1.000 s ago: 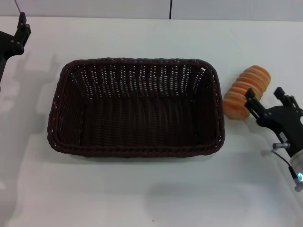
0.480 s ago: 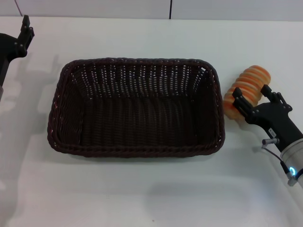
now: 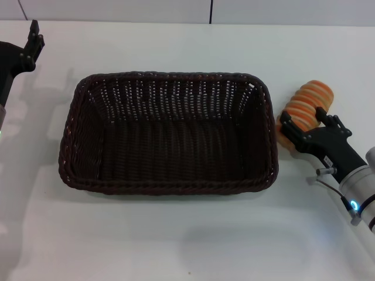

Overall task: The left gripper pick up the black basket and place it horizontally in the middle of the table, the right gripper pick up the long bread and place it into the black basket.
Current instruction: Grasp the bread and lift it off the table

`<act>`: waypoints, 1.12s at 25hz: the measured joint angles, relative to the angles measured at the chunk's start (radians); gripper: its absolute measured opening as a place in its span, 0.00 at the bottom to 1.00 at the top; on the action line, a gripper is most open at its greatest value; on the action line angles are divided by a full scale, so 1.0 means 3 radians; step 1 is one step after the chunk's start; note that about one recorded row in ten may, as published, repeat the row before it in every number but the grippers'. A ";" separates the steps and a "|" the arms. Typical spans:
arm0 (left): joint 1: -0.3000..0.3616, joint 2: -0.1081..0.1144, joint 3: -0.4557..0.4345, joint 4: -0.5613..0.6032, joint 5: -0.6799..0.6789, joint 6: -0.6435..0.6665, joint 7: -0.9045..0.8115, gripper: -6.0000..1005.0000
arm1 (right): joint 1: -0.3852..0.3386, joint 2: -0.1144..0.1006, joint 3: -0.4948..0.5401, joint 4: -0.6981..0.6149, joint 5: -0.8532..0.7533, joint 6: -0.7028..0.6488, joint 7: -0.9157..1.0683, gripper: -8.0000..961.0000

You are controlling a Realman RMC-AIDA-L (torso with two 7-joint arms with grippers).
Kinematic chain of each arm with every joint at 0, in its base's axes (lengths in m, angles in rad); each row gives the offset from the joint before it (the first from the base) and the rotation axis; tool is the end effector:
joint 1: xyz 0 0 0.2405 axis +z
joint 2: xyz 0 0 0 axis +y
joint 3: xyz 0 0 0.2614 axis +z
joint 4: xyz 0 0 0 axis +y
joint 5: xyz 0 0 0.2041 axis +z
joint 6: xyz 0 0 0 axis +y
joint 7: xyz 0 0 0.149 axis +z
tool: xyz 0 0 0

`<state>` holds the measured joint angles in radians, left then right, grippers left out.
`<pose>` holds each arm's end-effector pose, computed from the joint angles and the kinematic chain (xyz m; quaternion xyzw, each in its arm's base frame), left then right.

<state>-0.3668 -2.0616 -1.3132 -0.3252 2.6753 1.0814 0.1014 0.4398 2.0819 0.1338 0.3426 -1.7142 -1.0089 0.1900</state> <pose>-0.3267 0.3477 0.0183 -0.6744 -0.1498 -0.2404 0.6819 0.3114 0.2997 -0.0975 -0.7530 0.3516 0.2807 0.4801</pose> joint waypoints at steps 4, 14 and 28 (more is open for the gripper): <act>-0.0004 0.0000 0.0000 0.0000 0.0000 0.0000 0.0009 0.78 | -0.0015 -0.0004 0.0023 -0.0001 -0.0007 0.0012 0.0154 0.86; -0.0001 0.0000 0.0000 0.0000 0.0000 0.0000 0.0013 0.78 | -0.0095 -0.0008 0.0029 -0.0033 -0.0023 -0.0080 0.0254 0.75; 0.0010 0.0000 0.0000 0.0000 0.0000 0.0000 0.0015 0.78 | -0.0185 -0.0006 -0.0004 -0.0016 -0.0023 -0.0408 0.0250 0.60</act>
<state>-0.3640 -2.0616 -1.3130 -0.3252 2.6752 1.0815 0.1059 0.3843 2.0801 0.1326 0.3377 -1.7211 -1.1312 0.2651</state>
